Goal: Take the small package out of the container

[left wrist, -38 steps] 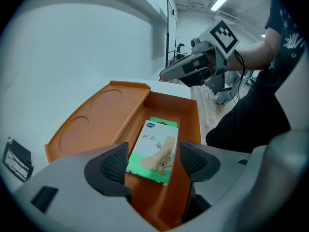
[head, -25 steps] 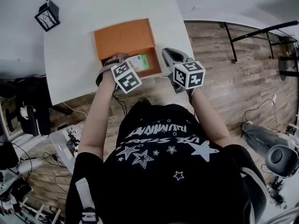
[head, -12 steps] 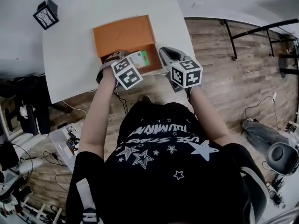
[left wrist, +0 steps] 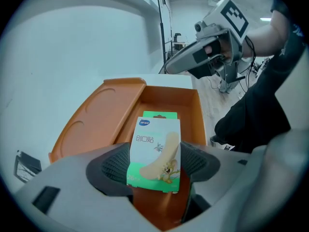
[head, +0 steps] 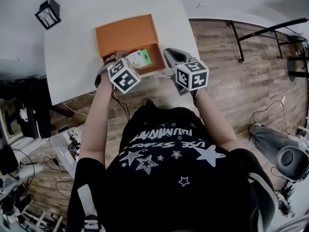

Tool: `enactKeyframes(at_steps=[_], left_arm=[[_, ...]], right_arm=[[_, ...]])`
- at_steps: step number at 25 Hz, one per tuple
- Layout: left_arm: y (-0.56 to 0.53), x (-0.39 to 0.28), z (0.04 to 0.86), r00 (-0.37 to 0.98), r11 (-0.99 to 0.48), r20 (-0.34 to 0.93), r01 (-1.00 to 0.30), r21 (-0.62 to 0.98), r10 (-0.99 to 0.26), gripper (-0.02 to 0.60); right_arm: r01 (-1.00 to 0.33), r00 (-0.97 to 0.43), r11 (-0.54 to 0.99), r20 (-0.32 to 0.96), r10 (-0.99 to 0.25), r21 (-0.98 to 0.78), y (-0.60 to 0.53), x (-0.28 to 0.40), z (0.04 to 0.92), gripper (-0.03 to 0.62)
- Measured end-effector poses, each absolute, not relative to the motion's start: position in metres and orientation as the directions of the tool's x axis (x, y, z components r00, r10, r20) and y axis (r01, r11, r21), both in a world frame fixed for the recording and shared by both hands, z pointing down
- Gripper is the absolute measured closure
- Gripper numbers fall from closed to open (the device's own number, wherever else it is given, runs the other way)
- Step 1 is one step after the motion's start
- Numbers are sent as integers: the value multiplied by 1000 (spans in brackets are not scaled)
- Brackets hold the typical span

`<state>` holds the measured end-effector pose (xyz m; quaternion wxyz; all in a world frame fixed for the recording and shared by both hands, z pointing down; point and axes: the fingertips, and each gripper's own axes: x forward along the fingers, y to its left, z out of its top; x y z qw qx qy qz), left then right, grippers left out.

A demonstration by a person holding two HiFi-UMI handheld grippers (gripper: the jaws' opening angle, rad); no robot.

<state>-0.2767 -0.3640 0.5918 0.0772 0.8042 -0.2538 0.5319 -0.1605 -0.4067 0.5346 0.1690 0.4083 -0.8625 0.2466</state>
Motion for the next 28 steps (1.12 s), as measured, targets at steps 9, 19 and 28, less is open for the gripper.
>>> enactKeyframes(at_steps=[9, 19, 28], left_arm=[[-355, -276, 533, 375, -743, 790, -652, -147, -485, 230], [-325, -266, 472, 344, -546, 626, -823, -159, -700, 230], [-283, -223, 436, 319, -393, 521, -919, -34, -791, 230]], right_arm=[[-748, -656, 593, 468, -592, -298, -395, -152, 522, 536], [-695, -710, 654, 430, -557, -300, -358, -133, 504, 536], [-670, -734, 684, 396, -551, -288, -336, -82, 478, 536]])
